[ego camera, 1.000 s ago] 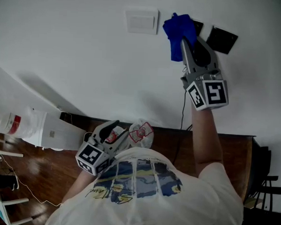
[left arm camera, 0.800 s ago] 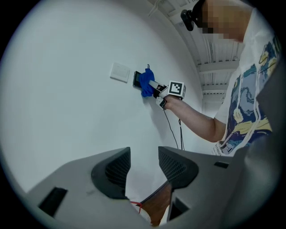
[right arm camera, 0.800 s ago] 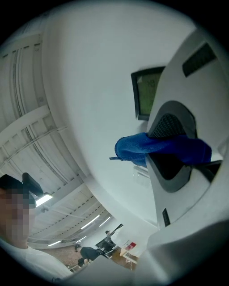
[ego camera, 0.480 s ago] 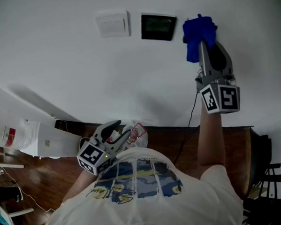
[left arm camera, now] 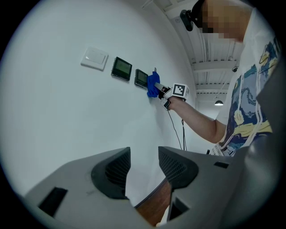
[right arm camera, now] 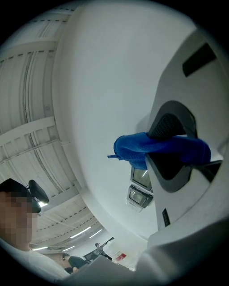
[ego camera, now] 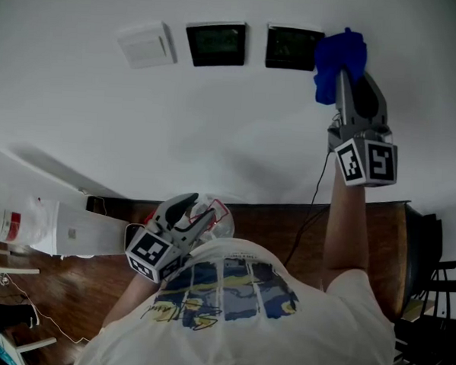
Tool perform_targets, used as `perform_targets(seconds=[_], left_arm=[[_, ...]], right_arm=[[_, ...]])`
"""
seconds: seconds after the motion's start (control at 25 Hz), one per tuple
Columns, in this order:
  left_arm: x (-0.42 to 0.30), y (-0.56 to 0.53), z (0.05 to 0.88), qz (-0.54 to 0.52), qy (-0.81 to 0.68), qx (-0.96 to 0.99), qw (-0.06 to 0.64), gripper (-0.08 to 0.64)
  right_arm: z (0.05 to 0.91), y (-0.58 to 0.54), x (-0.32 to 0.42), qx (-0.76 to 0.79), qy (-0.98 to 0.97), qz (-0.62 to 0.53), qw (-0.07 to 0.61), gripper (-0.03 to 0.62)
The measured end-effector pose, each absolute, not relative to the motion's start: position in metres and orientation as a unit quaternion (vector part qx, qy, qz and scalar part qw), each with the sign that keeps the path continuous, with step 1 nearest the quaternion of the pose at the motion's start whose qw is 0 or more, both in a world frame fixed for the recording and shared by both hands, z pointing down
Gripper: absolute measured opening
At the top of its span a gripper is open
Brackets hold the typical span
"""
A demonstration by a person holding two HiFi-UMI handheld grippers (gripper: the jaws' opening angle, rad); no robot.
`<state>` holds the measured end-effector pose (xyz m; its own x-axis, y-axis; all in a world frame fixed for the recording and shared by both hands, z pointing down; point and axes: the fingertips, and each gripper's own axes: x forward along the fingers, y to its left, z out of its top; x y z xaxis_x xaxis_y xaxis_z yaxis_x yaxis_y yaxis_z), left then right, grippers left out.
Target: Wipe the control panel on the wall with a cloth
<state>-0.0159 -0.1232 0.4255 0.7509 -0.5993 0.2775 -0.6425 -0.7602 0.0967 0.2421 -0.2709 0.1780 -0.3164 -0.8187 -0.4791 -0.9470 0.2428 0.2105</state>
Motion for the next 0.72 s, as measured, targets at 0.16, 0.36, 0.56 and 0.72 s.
perform_targets(seconds=[0.16, 0.36, 0.56, 0.72], left_arm=[[-0.001, -0.124, 0.428, 0.12, -0.336, 0.93, 0.088, 0.176], [0.02, -0.125, 0.427, 0.121, -0.343, 0.927, 0.092, 0.176], [0.036, -0.127, 0.425, 0.123, -0.355, 0.923, 0.084, 0.176], [0.044, -0.128, 0.419, 0.119, -0.37, 0.918, 0.082, 0.176]], right_arm=[[0.183, -0.27, 0.256, -0.565, 0.781, 0.228, 0.139, 0.095], [0.187, -0.261, 0.263, -0.547, 0.794, 0.223, 0.144, 0.094], [0.189, -0.241, 0.261, -0.52, 0.811, 0.226, 0.146, 0.094], [0.197, -0.225, 0.263, -0.506, 0.82, 0.226, 0.144, 0.094]])
